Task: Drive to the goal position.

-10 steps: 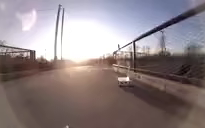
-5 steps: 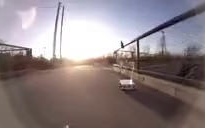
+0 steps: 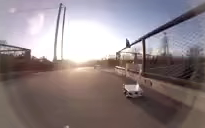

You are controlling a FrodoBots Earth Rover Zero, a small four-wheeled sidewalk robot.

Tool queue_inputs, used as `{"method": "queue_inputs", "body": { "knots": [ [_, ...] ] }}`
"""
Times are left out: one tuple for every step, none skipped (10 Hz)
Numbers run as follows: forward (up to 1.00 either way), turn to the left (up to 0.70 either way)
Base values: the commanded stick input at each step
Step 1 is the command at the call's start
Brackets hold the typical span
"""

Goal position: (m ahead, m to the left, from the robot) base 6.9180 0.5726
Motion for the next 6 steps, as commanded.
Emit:
{"method": "queue_inputs", "body": {
  "knots": [
    [0.7,0.14],
    [0.7,0.14],
    [0.7,0.14],
    [0.7,0.14],
    [0.7,0.14],
    [0.7,0.14]
  ]
}}
